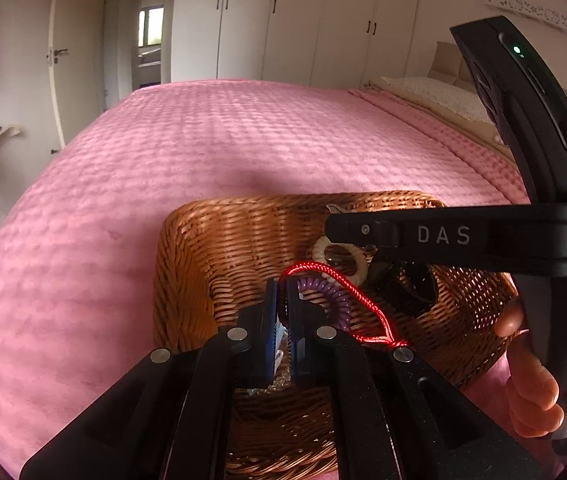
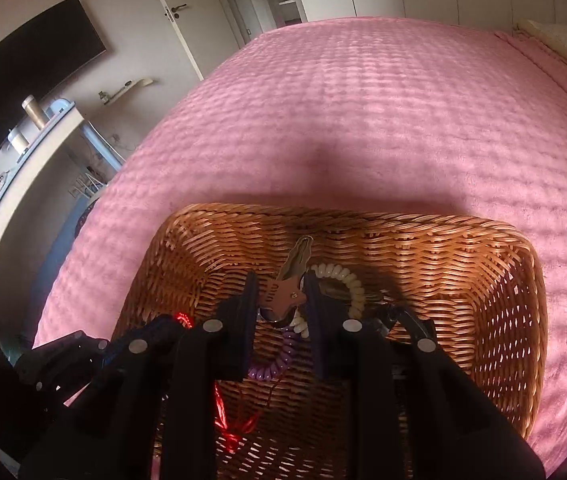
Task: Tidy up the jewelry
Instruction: 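Carry the red bracelet and keys into the wicker basket and release both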
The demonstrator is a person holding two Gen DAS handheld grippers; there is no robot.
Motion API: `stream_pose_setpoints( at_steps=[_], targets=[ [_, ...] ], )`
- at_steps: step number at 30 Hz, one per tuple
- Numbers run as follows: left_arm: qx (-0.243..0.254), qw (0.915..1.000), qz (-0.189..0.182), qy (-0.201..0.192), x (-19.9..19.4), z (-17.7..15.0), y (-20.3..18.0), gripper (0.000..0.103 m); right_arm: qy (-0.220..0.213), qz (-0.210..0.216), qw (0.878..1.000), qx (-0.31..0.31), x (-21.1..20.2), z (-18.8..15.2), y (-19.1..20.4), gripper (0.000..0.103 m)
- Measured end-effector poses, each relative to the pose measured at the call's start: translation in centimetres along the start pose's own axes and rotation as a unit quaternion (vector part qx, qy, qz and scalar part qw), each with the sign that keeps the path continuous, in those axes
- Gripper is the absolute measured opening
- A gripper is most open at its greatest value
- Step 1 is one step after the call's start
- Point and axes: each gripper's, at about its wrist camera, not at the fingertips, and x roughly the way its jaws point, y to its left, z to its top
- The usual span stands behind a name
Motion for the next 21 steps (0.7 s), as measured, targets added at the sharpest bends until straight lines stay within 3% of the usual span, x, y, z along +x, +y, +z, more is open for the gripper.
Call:
stream_pose_setpoints(
  at_steps=[12, 16, 18, 21],
  targets=[
    [0.013, 0.9997, -0.003, 0.019, 0.7, -1.0, -0.6, 0.004, 0.019, -0.038, 0.999, -0.009, 1.3, -0.1, -0.3, 0.021],
    [0.014, 0.9997, -0.006, 0.022, 0.4, -1.3, -0.8, 0.004, 0.02, -0.049, 0.999, -0.012, 1.2, -0.1, -0.2, 0.027],
    [0.012, 0.9996, -0.011, 0.024, 0.5, -1.3, -0.7, 0.008, 0.021, -0.049, 0.999, -0.01, 1.1, -0.2, -0.3, 0.03],
    [0.008, 0.9995, -0.021, 0.021, -0.6, -1.5, -0.7, 0.031, 0.013, -0.045, 0.999, -0.005, 0.1, -0.4, -0.5, 0.032]
  ],
)
